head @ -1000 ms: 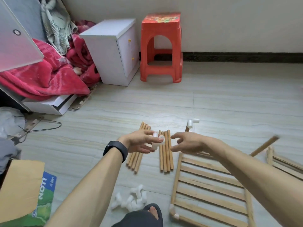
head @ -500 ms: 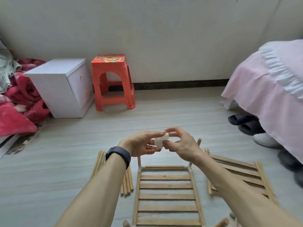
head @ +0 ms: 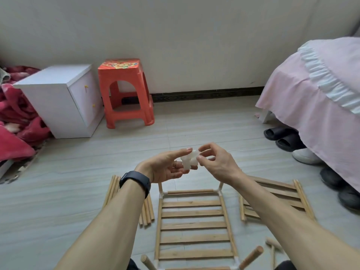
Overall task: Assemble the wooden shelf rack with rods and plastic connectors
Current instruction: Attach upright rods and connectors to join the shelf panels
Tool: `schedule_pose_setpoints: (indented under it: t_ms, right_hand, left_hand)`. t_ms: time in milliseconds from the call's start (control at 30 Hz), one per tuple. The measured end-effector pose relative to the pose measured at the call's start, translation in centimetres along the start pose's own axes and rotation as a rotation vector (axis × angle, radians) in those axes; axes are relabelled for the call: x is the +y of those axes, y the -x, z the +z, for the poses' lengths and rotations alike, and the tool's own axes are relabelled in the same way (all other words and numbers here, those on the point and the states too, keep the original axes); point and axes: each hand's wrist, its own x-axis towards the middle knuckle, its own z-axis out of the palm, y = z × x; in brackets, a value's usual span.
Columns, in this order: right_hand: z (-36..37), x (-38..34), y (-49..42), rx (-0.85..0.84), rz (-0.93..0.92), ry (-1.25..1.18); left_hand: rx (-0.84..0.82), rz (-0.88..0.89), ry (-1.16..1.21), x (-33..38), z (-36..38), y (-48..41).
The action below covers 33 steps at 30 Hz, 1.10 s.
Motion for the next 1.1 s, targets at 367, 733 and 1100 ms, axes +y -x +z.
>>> schedule_pose_setpoints:
  t_ms: [367, 733, 1100]
  right_hand:
    - [0.7, 0.6, -0.6, -0.001, 0.025, -0.09]
    - [0.1, 0.3, -1.0, 0.028, 0.389, -0.462]
    - [0.3, -0.2, -0.5, -0.036, 0.422, -0.492]
  left_hand:
    - [0.004, -0.058, -0.057, 0.0, -0.9, 0.9]
    - [0.31, 0.097, -0.308, -0.2, 0.2, 0.7]
    - [0.222, 0.119, -0.398, -0.3, 2.1, 0.0]
